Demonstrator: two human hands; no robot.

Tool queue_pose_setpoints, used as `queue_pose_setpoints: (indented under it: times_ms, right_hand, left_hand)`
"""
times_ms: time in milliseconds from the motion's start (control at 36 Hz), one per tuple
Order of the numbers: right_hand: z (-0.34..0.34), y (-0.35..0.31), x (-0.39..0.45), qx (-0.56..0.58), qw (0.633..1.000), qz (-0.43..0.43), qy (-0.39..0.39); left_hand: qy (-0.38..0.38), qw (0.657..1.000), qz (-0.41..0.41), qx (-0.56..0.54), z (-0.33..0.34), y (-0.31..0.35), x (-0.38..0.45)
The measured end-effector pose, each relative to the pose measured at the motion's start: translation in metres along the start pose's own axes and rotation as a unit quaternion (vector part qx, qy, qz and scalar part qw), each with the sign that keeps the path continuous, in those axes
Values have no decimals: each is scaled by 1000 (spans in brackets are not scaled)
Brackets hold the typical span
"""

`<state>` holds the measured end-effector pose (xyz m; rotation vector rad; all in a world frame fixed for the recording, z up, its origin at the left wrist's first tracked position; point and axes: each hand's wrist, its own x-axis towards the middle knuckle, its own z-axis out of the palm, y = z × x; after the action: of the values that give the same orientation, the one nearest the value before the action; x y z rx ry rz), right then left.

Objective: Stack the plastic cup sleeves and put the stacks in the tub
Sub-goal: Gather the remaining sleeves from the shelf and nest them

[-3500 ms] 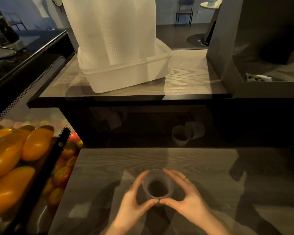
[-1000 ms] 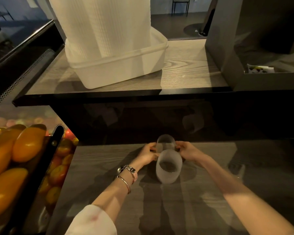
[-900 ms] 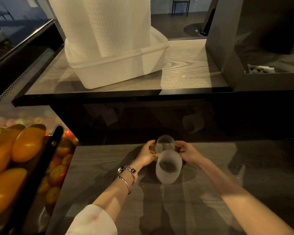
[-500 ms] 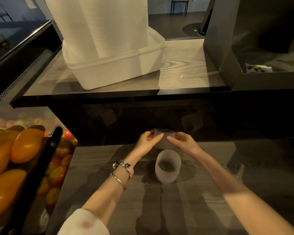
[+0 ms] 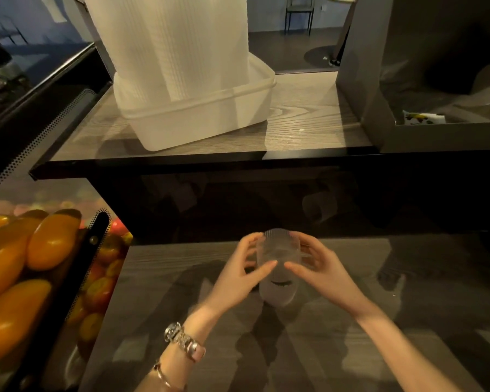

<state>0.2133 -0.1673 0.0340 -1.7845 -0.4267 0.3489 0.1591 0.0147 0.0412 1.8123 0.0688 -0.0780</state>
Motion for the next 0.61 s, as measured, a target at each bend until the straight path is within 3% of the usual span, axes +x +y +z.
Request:
queue_pose_setpoints:
  times_ms: [222, 611]
  right_hand:
    - [8, 16, -19, -9, 1000, 17, 16]
    - [12, 27, -20, -2, 998, 52, 20]
  left_hand:
    - [33, 995, -2, 95, 18, -24, -12]
    - [30, 997, -20, 72, 24, -37, -10]
